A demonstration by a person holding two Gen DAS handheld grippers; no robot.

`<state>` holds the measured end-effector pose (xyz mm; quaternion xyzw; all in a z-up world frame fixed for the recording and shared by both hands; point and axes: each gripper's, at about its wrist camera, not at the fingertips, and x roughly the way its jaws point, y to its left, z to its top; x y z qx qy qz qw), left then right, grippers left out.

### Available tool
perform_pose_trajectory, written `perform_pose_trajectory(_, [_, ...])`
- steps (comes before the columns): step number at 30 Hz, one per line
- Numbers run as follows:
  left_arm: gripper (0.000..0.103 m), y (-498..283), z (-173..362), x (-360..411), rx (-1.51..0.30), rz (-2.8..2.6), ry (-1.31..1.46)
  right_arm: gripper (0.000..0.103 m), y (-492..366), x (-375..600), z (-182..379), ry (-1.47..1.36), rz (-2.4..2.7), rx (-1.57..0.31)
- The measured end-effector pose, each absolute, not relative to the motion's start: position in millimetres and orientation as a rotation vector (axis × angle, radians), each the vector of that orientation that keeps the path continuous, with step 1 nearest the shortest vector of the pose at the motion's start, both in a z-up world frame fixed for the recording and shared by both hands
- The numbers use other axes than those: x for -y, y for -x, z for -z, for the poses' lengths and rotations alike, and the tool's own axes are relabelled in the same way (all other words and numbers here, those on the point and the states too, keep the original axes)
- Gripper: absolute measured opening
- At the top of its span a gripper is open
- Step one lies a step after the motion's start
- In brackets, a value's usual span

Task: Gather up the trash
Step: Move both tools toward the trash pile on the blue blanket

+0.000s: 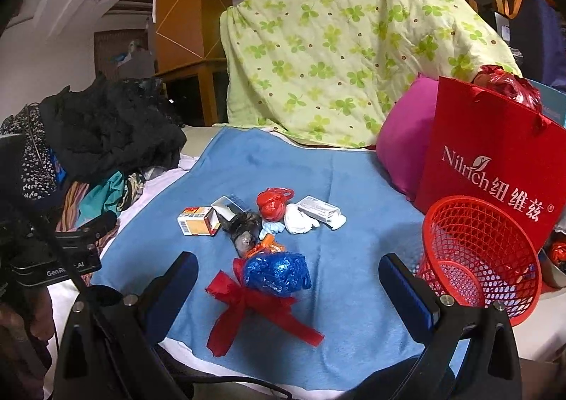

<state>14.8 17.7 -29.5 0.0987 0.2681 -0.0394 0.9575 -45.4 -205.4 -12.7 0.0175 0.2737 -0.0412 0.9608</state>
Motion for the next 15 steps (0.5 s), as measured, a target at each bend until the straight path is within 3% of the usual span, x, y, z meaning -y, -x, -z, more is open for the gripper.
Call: perform_pose_trajectory(15, [0.103,-18.7,39.7,-19.3,-0.553,0.084,-0.194,0.103,38.4,206.0,20.8,-0.075,0.062,-0.58])
